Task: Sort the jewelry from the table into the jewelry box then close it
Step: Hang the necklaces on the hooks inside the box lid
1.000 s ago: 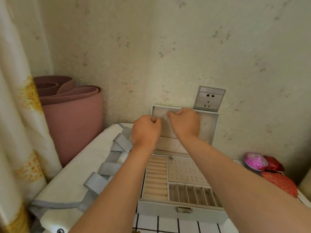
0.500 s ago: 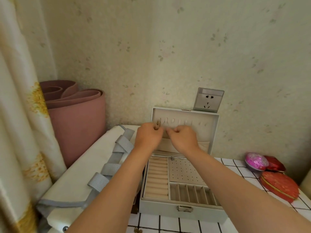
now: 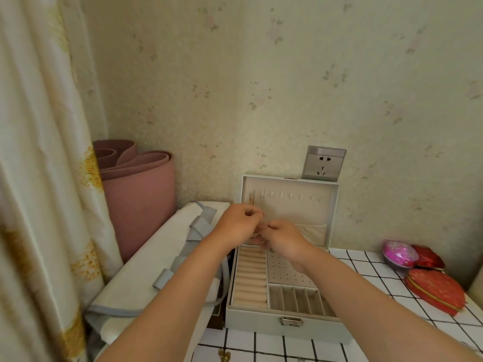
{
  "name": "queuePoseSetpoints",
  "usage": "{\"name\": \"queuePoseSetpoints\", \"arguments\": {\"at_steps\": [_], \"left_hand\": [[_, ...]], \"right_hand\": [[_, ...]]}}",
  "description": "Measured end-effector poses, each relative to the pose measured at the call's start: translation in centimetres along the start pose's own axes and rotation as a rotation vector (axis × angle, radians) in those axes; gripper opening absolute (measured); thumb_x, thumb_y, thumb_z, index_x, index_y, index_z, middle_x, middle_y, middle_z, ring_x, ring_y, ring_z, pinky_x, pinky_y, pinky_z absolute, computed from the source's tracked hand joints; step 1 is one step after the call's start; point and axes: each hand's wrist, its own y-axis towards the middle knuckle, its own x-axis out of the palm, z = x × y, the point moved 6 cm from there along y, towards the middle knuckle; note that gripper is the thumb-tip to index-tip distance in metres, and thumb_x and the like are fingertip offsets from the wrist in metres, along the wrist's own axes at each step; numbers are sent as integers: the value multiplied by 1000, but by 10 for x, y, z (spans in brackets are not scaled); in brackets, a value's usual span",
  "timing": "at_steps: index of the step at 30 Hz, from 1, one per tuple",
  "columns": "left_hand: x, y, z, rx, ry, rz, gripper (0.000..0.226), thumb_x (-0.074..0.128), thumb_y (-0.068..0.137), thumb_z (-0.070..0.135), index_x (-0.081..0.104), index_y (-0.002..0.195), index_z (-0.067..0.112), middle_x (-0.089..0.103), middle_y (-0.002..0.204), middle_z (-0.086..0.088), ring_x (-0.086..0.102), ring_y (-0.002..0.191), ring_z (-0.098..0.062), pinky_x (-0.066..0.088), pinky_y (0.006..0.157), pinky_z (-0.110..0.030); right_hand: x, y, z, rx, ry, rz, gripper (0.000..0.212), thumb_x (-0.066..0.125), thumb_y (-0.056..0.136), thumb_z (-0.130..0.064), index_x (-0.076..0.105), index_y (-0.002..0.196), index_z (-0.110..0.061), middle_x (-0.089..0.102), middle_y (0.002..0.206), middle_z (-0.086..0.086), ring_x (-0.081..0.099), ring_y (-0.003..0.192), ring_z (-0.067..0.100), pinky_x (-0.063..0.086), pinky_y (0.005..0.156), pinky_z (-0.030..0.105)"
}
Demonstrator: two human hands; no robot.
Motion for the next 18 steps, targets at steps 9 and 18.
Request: {"name": "queuePoseSetpoints", "arguments": {"at_steps": [9, 18], "left_hand": [[17, -2, -12, -40, 40, -23, 21, 53, 97, 22, 63, 115, 23, 67, 110, 2, 67, 93, -17, 57, 86, -35], [39, -13, -9, -135, -84, -196, 21, 57, 96, 25, 71, 110, 17, 75, 101, 1, 64, 62, -8, 40, 47, -7]], "right_hand": [[-32, -8, -22, -33, -36, 101, 23, 53, 101, -18, 74, 103, -8, 68, 86, -4, 58, 75, 5, 42, 63, 14], [-37, -6, -28, -48, -24, 118, 22, 53, 102, -17, 73, 102, -7, 57, 65, -4, 50, 45, 2, 38, 41, 13]]}}
